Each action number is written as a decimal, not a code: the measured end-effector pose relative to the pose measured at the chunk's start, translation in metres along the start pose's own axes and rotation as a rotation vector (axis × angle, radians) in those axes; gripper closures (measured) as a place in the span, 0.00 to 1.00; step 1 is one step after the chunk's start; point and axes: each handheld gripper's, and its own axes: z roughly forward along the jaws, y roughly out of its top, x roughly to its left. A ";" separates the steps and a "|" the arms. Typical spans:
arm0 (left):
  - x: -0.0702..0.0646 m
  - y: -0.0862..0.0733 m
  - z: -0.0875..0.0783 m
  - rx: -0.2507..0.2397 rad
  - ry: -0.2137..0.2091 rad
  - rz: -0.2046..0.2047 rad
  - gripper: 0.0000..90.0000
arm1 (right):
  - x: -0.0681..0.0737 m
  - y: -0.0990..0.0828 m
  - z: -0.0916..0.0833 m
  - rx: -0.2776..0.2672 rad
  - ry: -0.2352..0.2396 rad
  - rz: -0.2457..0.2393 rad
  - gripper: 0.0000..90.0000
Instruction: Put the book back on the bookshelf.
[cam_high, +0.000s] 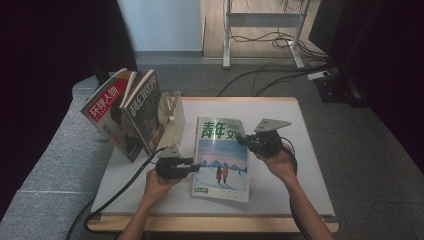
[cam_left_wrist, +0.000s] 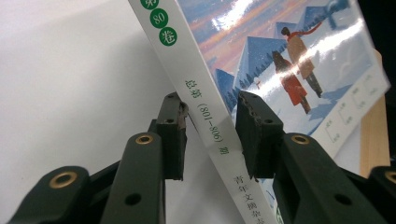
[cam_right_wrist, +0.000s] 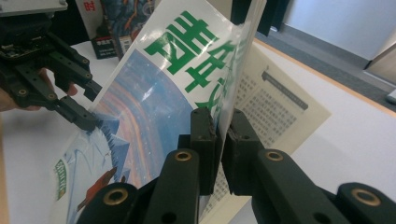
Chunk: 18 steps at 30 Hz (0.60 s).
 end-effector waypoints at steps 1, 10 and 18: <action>-0.001 -0.001 -0.002 -0.003 0.000 0.003 0.72 | 0.000 0.000 0.000 0.002 0.003 -0.002 0.91; -0.009 -0.001 -0.013 0.003 -0.005 0.052 0.74 | -0.004 -0.002 -0.001 0.006 0.010 0.025 0.90; -0.015 -0.003 -0.021 -0.002 -0.034 0.076 0.77 | -0.005 -0.001 -0.002 -0.006 0.028 0.043 0.95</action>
